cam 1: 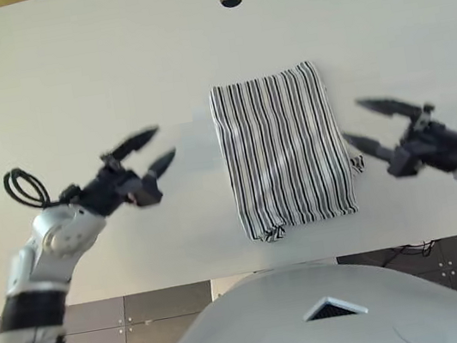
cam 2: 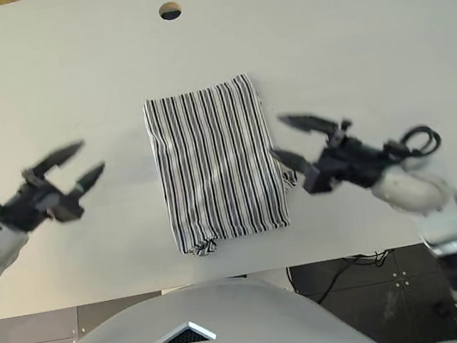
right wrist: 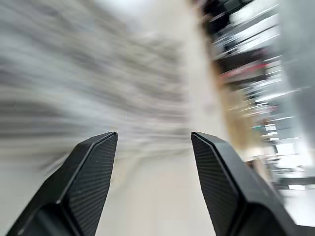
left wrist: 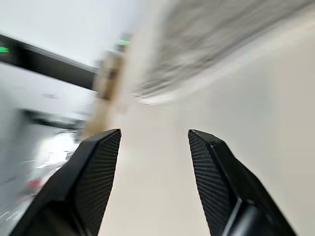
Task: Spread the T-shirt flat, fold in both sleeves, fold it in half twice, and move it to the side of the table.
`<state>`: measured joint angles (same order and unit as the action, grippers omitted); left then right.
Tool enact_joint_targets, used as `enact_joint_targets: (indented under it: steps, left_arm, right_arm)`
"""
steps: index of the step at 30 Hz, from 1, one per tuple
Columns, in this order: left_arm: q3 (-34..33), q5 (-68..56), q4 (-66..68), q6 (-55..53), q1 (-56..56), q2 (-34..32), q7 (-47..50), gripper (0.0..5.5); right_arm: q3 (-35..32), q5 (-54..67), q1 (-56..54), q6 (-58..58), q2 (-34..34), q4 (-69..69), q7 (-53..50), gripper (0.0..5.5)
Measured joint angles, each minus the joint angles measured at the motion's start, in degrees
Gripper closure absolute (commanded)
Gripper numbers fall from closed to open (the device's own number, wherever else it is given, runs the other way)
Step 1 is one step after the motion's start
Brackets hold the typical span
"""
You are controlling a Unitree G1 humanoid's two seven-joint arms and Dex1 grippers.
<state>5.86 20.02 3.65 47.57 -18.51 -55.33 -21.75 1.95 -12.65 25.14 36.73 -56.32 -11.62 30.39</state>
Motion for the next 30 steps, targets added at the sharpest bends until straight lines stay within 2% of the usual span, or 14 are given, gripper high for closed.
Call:
enact_joint_targets:
  steps: [3, 7, 14, 24, 30]
  left_arm:
    - [1.2, -1.9, -4.8, -2.2, -3.1, -1.1, -4.8, 2.98]
    - [5.2, -2.4, -7.7, -3.6, -2.8, 0.5, -8.6, 2.98]
    - [13.1, -0.8, -7.8, -2.8, 0.8, 6.8, -11.3, 2.98]
    - [18.1, 1.6, -2.1, 1.0, 7.8, 11.2, -10.5, 2.98]
    - [20.3, 2.9, 0.8, 2.8, 10.6, 12.4, -10.0, 3.97]
  right_arm:
    - [-1.5, -7.3, 3.9, -0.8, -3.1, -0.2, 2.3, 2.73]
    - [-0.1, -13.3, -1.0, -0.3, -3.8, 1.7, 4.1, 2.73]
    - [9.6, -14.7, -12.6, 3.0, -1.9, 3.4, 7.9, 2.73]
    - [14.4, -14.7, -18.2, 3.4, -0.2, 5.0, 8.5, 2.73]
    - [15.2, -14.7, -18.5, 4.4, -0.2, 6.5, 8.1, 3.89]
